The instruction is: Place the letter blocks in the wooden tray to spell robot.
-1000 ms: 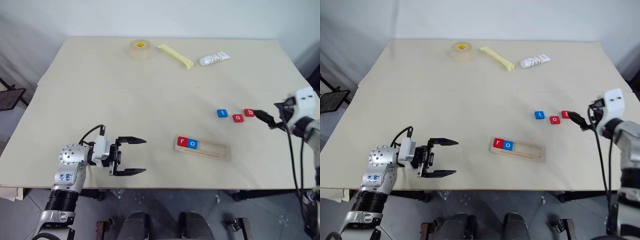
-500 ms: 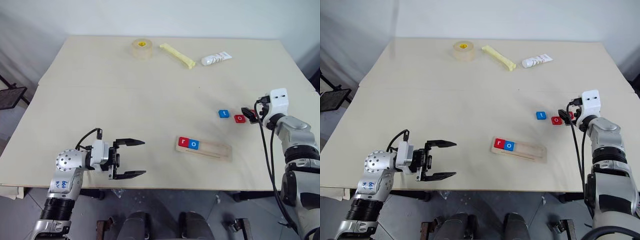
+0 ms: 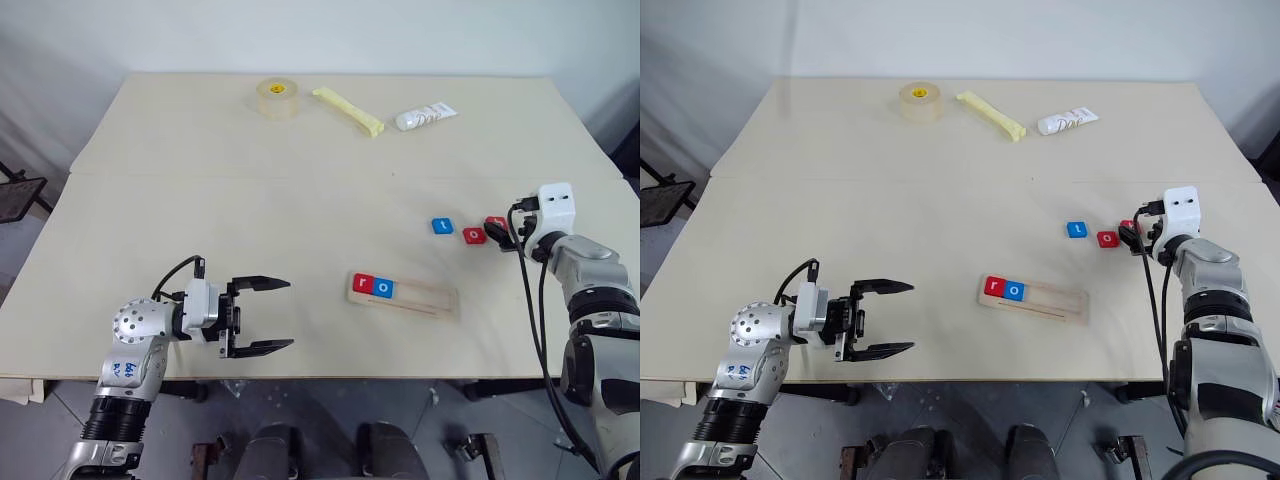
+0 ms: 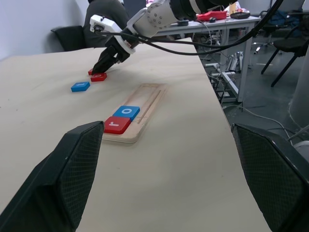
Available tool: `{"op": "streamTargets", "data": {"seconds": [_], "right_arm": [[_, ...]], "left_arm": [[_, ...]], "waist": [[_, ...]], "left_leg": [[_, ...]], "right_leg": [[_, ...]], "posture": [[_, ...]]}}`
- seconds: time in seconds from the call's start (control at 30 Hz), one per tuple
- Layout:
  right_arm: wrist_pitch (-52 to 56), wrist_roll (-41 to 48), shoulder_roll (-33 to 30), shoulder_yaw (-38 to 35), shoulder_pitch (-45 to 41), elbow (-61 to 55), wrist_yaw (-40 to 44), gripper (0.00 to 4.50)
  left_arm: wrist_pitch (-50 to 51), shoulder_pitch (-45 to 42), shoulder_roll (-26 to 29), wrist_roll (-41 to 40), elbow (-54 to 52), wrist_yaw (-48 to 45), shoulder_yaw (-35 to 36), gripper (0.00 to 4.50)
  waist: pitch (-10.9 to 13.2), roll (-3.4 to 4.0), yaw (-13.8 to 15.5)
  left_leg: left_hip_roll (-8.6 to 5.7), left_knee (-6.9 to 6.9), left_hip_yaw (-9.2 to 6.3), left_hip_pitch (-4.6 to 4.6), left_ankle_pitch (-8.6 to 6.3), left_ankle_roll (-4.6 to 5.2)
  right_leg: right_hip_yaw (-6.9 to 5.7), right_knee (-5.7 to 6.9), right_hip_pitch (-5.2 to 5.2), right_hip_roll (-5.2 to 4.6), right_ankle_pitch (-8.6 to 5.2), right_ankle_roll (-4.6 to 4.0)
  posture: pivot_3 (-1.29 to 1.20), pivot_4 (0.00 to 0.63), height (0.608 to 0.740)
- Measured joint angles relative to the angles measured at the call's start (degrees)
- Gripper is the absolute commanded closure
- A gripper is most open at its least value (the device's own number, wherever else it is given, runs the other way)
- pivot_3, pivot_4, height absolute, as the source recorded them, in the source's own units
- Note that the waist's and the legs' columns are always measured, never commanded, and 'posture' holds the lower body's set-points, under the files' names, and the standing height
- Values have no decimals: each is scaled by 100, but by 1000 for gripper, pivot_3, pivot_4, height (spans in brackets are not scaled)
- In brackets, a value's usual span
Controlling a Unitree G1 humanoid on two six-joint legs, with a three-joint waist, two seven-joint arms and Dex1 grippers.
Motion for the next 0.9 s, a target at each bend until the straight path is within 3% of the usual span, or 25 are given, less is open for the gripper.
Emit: {"op": "streamTargets", "data": {"seconds": [0.13,0.2,0.37,0.53,0.7,0.9], "right_arm": [[22,10,27,-23,1,-1,-32,2561],[7,15,48,-41,2,-3,-77,3041],[96,105,51,-192,269,-401,-197,3035],[985,463,67,-515,1670,-2926,-391,3035],[2640,944,723,-1171,3905,-6768,-1183,3035],[3851,1263,1485,-1538,5126,-9155,-1890,3035]], "left_arm": [[-26,-9,-19,0,22,-3,-1,0],[-32,-20,-25,0,46,-13,-3,0],[-69,-130,-26,-1,299,-143,6,0],[-212,-311,-29,-2,768,-380,10,0],[-393,-711,-126,-2,1415,-663,10,0],[-522,-1026,-243,-1,1822,-935,-9,0]], "waist": [[0,0,-1],[0,0,-3],[0,0,4],[-1,2,15],[-3,4,147],[-4,5,154]], "left_leg": [[0,0,0,0,0,0],[0,0,0,0,0,0],[-1,0,0,-1,0,0],[-1,-6,-3,-3,0,0],[1,-5,-10,-4,-1,-6],[0,-3,1,4,0,-4]], "right_leg": [[0,0,0,0,0,0],[0,0,0,0,0,0],[0,0,0,0,0,0],[-1,0,-5,-2,0,0],[2,5,-6,5,0,0],[17,2,-4,9,0,0]], "posture": [[0,150,740],[0,150,740],[0,150,740],[0,150,740],[0,150,740],[0,150,740]]}}
